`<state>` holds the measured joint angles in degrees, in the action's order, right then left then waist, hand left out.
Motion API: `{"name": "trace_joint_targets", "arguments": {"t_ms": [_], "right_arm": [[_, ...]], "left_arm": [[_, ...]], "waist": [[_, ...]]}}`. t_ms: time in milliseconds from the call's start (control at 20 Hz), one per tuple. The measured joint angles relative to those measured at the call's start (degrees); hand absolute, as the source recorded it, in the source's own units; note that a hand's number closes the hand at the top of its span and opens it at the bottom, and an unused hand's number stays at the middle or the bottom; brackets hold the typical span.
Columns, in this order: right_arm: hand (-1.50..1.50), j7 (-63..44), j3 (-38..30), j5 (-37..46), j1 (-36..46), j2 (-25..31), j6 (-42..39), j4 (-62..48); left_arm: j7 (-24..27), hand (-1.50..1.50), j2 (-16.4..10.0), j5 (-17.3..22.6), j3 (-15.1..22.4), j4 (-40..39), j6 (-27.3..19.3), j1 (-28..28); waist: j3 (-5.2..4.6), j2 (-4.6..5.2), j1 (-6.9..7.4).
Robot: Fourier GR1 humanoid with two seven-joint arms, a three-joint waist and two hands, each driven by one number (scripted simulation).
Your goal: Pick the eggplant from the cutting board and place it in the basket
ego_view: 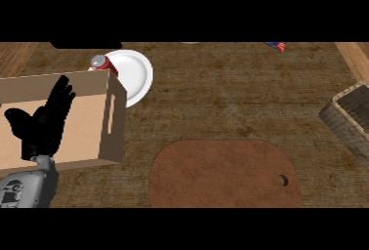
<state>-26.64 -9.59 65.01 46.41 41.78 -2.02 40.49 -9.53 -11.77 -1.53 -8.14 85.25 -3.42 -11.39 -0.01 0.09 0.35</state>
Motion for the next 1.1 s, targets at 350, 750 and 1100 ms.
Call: {"name": "trace_joint_targets", "arguments": {"t_ms": [350,750,1100], "right_arm": [[1.50,0.7,-0.2,0.8,0.4,0.1,-1.1,-1.8],[1.50,1.6,-1.6,0.3,1.1,-0.4,-2.3,-5.7],[1.50,-0.2,-3.5,-1.3,0.5,-0.9,-4.0,-6.8]], "left_arm": [[1.3,0.00,-0.2,0.1,-0.6,-2.1,0.8,-0.4],[0.8,0.00,0.3,-0.4,-0.4,-1.9,0.5,-0.9],[1.3,0.00,0.5,-0.5,-0.6,-2.3,0.6,-0.6]], "waist": [[0.01,0.02,0.07],[0.02,0.05,0.21],[0.02,0.01,0.08]]}}
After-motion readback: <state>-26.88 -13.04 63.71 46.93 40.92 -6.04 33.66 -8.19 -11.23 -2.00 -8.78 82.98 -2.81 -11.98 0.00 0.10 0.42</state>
